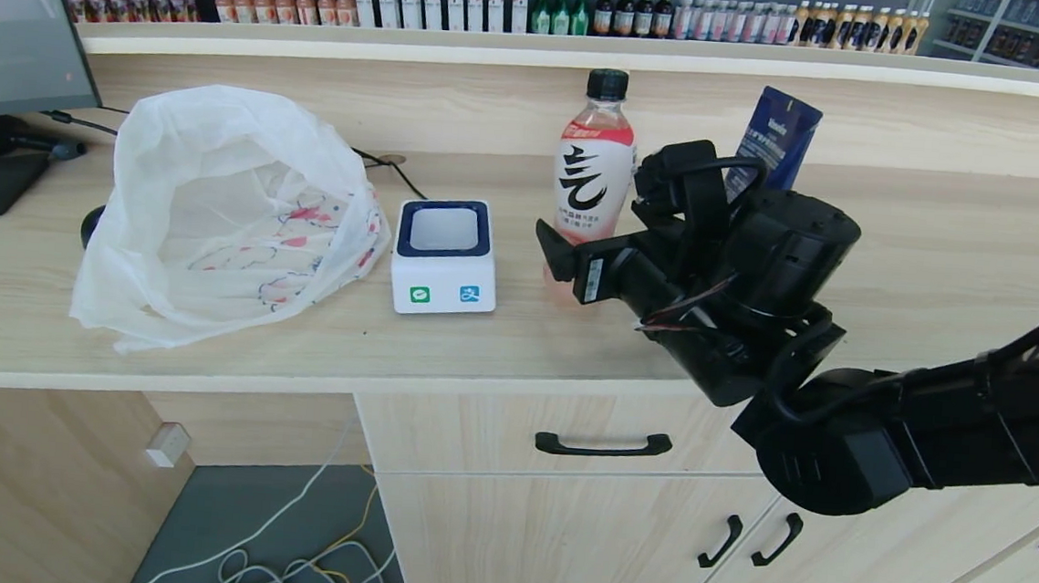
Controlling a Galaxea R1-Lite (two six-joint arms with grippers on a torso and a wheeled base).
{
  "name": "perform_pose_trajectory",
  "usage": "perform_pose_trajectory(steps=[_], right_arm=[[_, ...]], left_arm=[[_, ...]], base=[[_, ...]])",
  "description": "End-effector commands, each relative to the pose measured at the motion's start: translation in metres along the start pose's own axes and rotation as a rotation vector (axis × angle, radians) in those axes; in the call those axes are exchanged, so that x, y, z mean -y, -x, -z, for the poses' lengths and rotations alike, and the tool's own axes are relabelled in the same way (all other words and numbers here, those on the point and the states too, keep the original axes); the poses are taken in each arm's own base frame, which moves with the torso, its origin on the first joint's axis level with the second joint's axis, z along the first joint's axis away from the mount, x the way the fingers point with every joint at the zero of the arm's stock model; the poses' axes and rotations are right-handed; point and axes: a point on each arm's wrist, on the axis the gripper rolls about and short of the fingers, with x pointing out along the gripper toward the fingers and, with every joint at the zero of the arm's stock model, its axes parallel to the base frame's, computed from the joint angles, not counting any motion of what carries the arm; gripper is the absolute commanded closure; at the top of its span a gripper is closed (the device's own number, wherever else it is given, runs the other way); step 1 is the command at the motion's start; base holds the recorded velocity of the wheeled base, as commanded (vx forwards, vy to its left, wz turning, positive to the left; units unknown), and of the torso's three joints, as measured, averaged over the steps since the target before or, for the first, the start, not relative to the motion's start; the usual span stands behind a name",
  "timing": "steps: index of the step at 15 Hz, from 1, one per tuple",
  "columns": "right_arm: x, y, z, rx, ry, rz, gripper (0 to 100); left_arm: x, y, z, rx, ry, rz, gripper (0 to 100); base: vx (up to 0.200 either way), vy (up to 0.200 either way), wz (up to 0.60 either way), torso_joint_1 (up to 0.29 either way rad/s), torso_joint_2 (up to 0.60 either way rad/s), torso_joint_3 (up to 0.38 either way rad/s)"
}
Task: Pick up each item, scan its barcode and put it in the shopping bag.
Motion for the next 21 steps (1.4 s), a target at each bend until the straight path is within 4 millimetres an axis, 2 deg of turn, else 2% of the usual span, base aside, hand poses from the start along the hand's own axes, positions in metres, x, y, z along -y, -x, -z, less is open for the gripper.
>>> perform_pose_trajectory(steps=[1, 8, 21], right_arm=[[0.000, -0.005, 0.000, 0.006, 0.000, 0.003, 0], [-0.002, -0.025, -0.008, 0.023, -0.003, 0.010, 0], [0.001, -0.029, -0.007, 0.023, -0.002, 0.047, 0]], left_arm=[[0.000, 0.000, 0.000, 0.000, 0.001, -0.001, 0], [0.000, 0.000, 0.000, 0.000, 0.001, -0.001, 0], [0.000, 0.000, 0.000, 0.000, 0.001, -0.001, 0]], base=[[0.000, 0.000, 0.00, 0.000, 0.00, 0.000], [0.000, 0.000, 0.00, 0.000, 0.00, 0.000], [0.000, 0.000, 0.00, 0.000, 0.00, 0.000]])
